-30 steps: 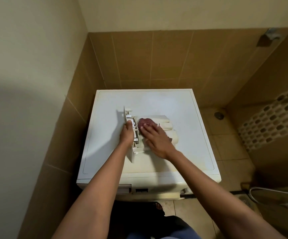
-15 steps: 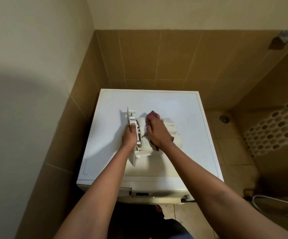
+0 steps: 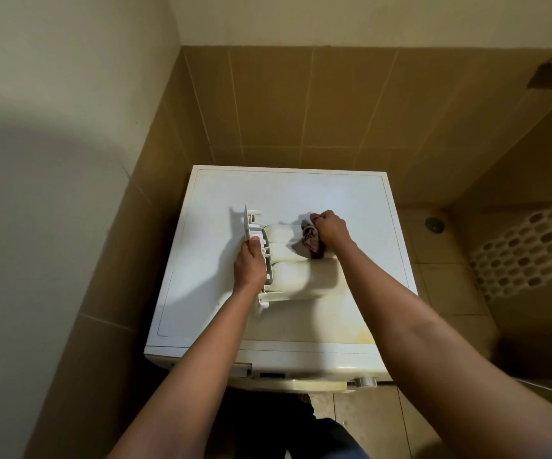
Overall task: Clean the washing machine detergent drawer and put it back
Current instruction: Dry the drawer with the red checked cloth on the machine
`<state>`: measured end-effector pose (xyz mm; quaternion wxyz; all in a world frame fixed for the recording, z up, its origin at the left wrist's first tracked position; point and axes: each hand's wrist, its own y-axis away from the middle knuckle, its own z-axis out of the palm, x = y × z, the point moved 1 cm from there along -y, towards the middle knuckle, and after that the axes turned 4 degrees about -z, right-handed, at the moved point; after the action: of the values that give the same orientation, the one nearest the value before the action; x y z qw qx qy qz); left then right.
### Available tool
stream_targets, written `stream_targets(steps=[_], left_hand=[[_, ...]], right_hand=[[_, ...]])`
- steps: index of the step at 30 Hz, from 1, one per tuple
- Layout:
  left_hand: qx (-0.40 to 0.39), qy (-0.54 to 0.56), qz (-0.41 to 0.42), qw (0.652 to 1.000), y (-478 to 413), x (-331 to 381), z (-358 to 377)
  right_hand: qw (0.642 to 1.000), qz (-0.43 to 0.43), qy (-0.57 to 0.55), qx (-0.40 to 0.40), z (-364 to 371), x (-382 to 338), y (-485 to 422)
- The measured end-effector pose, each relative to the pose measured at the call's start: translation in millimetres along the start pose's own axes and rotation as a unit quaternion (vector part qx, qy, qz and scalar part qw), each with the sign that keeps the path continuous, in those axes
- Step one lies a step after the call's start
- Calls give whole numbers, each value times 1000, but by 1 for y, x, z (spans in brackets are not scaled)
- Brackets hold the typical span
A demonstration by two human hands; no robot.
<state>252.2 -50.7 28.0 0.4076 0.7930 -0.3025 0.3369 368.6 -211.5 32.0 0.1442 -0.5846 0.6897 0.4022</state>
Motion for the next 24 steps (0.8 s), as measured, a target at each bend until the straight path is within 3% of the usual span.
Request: stream_targets(steps=[5, 12, 17, 20, 22, 24], left_hand=[[9, 13, 3, 1000, 1, 2, 1], [17, 22, 2, 1000, 3, 4, 1], [12, 22, 8, 1000, 7, 7, -2], [7, 18, 8, 1000, 8, 8, -4], [-1, 21, 11, 1000, 8, 8, -5], [-8, 19, 10, 1000, 9, 8, -6]], right_hand=[[998, 50, 25, 19, -13, 6, 6], [993, 2, 114, 41, -21, 24, 53], [989, -95, 22, 111, 4, 17, 99], [963, -257, -60, 58, 38, 3, 134], [943, -330, 9, 35, 64, 6, 150], [934, -342, 86, 46, 70, 18, 153]])
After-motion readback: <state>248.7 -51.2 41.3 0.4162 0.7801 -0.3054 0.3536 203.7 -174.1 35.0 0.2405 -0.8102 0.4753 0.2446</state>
